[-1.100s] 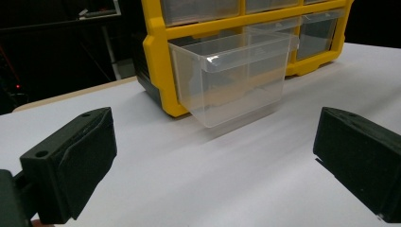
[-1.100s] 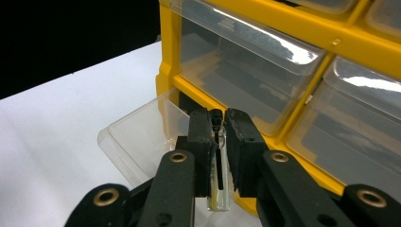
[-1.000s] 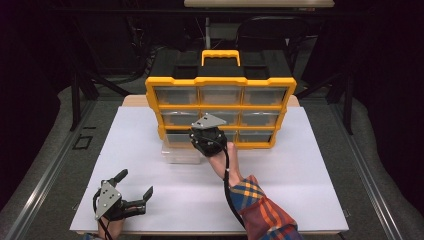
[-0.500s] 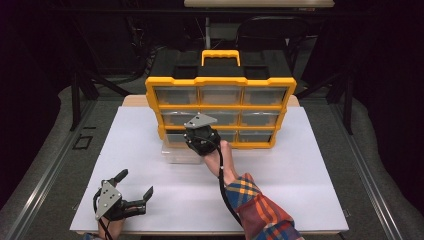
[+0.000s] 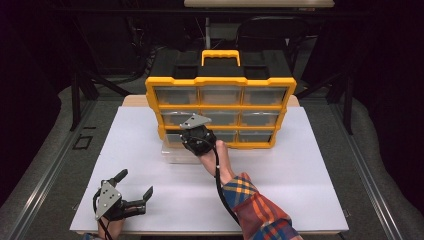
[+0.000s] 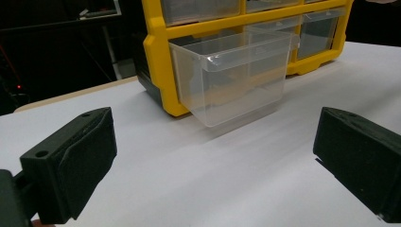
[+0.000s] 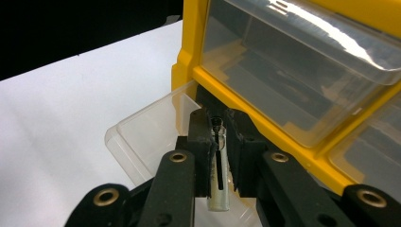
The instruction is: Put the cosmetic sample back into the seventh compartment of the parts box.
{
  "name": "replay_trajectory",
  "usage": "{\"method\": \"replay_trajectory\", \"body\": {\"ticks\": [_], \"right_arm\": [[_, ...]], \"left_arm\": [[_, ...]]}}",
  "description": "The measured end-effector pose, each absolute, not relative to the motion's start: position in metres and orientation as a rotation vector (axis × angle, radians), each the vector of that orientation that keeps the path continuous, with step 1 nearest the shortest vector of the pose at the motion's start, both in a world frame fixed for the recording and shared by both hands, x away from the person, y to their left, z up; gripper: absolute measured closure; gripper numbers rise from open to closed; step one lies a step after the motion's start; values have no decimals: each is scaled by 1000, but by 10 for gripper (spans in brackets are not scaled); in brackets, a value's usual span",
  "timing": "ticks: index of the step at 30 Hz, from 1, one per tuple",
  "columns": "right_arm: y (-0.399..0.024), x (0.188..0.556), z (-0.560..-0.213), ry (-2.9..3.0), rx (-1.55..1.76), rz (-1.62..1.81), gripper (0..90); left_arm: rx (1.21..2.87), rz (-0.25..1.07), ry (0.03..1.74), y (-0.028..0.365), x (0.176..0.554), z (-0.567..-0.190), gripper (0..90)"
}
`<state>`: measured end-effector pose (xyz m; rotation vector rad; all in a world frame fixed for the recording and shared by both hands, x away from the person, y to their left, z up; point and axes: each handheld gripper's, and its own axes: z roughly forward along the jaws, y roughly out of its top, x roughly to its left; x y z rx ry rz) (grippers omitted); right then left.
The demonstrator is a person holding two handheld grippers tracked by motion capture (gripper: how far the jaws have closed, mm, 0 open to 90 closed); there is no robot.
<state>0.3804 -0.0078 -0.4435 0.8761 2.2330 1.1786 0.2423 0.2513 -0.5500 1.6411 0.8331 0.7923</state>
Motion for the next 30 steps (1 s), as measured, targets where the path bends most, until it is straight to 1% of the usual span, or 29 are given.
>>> {"method": "replay_trajectory", "body": {"ticks": [30], "right_arm": [[10, 397, -468, 2379, 889, 1067, 804]], "left_arm": [[1644, 793, 831, 251, 242, -550, 3]]}}
